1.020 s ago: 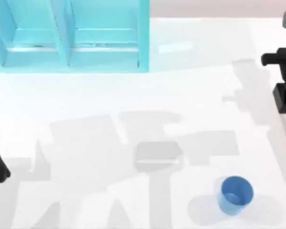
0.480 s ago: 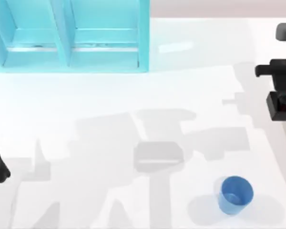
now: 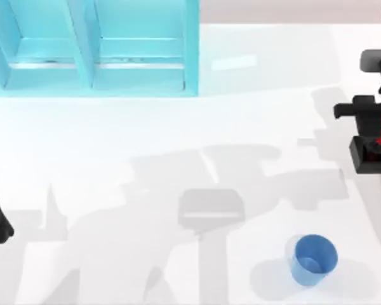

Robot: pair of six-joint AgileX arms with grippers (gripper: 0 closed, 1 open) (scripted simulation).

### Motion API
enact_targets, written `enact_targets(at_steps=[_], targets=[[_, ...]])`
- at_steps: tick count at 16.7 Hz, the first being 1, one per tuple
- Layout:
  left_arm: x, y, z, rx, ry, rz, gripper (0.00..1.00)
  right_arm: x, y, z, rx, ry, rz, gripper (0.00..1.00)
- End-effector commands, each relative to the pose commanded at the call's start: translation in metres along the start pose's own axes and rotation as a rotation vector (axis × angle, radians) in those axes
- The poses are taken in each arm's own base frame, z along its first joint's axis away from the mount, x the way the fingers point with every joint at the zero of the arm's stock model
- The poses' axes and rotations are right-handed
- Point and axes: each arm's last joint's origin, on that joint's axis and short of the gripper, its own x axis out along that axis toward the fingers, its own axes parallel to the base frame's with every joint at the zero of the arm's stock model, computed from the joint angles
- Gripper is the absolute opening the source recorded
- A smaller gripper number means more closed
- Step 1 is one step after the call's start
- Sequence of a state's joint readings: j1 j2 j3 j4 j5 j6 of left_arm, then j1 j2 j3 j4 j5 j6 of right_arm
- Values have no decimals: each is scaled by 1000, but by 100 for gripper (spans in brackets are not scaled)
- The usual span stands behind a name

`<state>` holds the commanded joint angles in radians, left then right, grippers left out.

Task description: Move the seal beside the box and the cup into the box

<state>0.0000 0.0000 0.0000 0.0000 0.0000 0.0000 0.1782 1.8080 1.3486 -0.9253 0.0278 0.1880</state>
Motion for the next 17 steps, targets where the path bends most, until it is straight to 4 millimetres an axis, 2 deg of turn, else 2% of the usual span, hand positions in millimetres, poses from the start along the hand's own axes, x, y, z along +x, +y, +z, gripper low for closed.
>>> enact_targets(at_steps=[13,17], targets=[[0,0,0,0,0,0,100,0,0,0,0,0,0,98],[0,0,0,0,0,0,100,0,0,0,0,0,0,100]])
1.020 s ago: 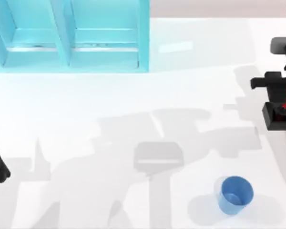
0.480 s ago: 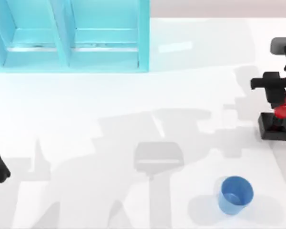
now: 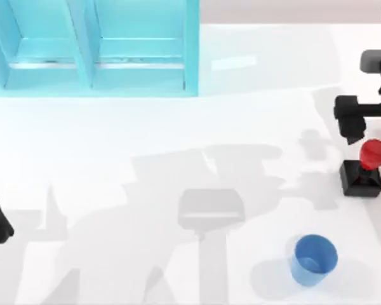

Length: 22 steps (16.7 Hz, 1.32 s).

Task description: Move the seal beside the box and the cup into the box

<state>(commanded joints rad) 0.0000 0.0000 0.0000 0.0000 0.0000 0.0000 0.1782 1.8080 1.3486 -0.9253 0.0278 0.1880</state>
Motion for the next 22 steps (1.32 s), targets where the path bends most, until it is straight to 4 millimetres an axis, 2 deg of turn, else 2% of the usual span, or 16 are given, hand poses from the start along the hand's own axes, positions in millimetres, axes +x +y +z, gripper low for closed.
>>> enact_targets(at_steps=[7,10,17,19,22], targets=[[0,0,0,0,0,0,100,-4,1,1,-6,-1,1,100],[0,0,0,0,0,0,100,-23,2,9,-4,1,2,100],[0,0,0,0,0,0,100,-90,1,19,-1,1,0,100],[0,0,0,0,0,0,100,-98,1,19,-1,0,0,100],[0,0,0,0,0,0,100,-98,1,19,-1,0,0,100]])
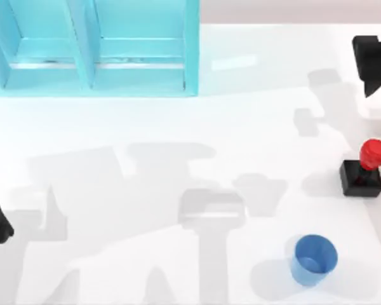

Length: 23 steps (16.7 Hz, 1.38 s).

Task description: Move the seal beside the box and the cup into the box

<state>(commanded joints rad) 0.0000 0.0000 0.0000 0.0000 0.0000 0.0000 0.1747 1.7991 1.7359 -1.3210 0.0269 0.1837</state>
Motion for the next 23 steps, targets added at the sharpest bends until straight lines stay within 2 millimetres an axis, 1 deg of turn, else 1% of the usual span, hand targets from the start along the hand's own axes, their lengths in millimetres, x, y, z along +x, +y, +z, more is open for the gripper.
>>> enact_targets(at_steps=[3,6,8,11,13,15,17,22,23], targets=[[0,0,0,0,0,0,100,2,5,-3,-3,3,3,100],[0,0,0,0,0,0,100,10,23,-22,0,23,13,100],[0,0,0,0,0,0,100,21,40,-44,4,62,17,100],[0,0,0,0,0,0,100,43,61,-87,6,129,11,100],[0,0,0,0,0,0,100,54,71,-114,6,163,2,100],[0,0,0,0,0,0,100,61,77,-134,5,181,-5,100],[0,0,0,0,0,0,100,64,80,-142,5,188,-8,100],[0,0,0,0,0,0,100,65,79,-141,7,192,-11,100],[0,0,0,0,0,0,100,68,79,-141,6,191,-10,100]])
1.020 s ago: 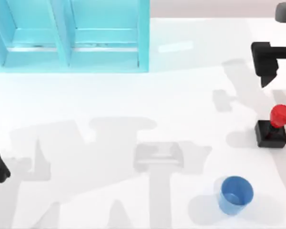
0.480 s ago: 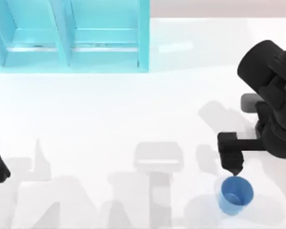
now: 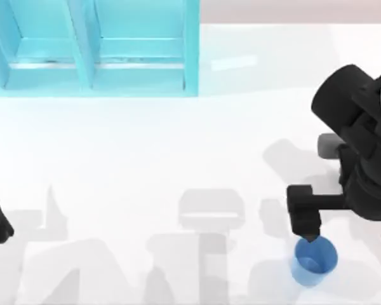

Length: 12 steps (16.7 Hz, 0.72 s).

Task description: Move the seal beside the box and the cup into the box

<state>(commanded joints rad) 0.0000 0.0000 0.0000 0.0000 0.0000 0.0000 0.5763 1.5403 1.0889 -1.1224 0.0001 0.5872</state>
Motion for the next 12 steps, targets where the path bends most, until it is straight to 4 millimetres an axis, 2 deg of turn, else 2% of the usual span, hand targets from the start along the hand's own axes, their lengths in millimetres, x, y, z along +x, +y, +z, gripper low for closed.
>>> enact_targets(at_steps=[2,8,10,12], targets=[[0,0,0,0,0,0,100,12,1,1,-2,-3,2,100],[0,0,0,0,0,0,100,66,1,0,-2,-4,3,100],[0,0,0,0,0,0,100,75,0,-1,-2,-3,2,100],[0,0,0,0,0,0,100,76,0,-1,-2,-3,2,100]])
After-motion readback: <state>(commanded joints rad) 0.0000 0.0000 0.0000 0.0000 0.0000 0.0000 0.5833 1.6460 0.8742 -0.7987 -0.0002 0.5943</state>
